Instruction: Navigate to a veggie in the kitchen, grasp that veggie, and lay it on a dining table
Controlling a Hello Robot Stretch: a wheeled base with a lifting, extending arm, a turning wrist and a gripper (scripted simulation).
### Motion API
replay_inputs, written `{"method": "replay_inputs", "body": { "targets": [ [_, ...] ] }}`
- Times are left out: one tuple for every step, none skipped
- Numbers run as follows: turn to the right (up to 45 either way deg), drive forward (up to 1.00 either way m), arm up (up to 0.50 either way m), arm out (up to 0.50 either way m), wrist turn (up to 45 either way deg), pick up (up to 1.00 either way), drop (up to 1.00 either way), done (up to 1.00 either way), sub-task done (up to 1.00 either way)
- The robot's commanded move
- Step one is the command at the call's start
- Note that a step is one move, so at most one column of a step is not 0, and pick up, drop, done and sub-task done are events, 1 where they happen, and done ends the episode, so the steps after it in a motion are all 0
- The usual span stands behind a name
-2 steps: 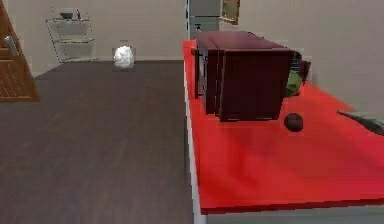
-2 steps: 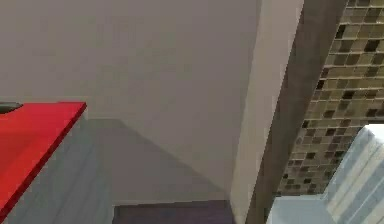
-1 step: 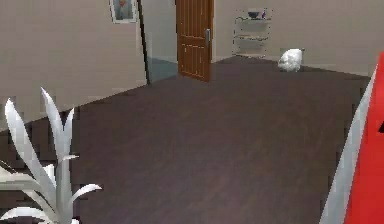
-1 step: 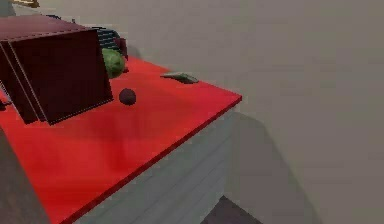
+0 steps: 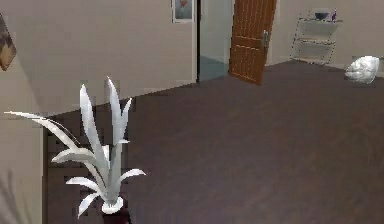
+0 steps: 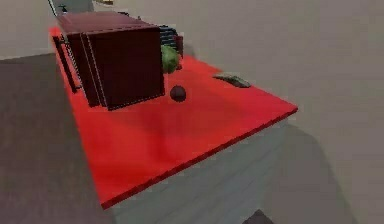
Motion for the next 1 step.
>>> {"method": "replay_inputs", "body": {
  "targets": [
    [21.0, 0.0, 0.0, 0.0, 0.0, 0.0, 0.0, 0.0, 0.0]
  ]
}}
